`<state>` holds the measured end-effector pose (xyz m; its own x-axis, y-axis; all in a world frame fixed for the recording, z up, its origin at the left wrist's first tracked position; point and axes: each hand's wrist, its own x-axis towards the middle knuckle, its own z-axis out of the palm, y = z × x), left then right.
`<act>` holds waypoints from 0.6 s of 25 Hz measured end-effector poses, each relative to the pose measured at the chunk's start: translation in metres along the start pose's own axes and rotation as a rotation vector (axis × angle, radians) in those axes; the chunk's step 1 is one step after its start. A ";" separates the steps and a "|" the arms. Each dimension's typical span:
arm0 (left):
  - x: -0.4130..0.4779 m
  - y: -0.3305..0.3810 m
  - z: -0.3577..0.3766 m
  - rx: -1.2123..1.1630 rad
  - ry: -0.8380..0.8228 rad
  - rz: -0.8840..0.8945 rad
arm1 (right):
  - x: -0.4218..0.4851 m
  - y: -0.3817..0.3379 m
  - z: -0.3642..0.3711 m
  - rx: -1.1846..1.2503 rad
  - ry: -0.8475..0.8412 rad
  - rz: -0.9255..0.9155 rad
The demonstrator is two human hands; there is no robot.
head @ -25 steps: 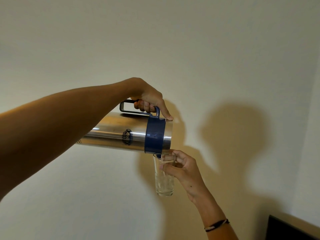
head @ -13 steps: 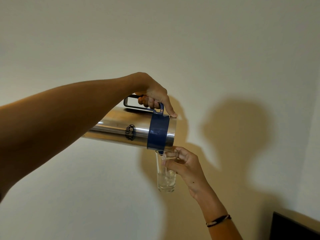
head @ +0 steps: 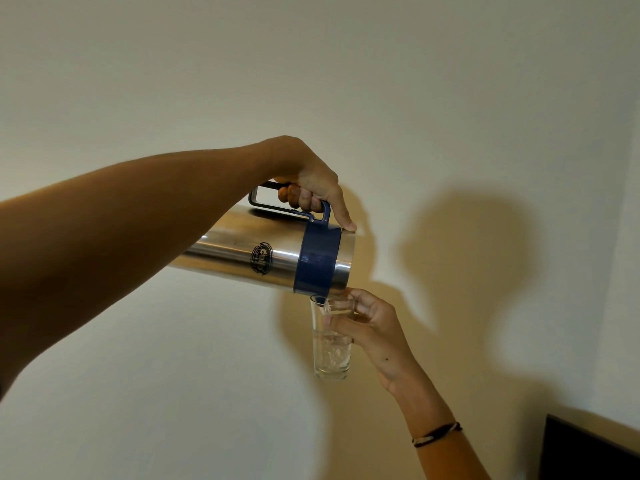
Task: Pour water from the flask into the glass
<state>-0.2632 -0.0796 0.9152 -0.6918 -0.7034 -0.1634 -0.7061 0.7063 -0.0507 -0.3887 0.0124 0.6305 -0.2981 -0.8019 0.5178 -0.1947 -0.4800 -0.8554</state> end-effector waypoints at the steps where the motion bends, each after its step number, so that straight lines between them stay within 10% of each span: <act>1: 0.000 0.001 0.000 0.003 -0.007 0.001 | 0.000 0.001 -0.001 0.003 -0.001 0.000; 15: 0.005 -0.036 0.017 -0.249 0.007 0.062 | 0.003 0.004 -0.002 -0.030 0.025 -0.009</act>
<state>-0.2389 -0.1072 0.8996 -0.7351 -0.6608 -0.1517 -0.6775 0.7068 0.2037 -0.3926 0.0088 0.6292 -0.3190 -0.7882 0.5263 -0.2254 -0.4763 -0.8499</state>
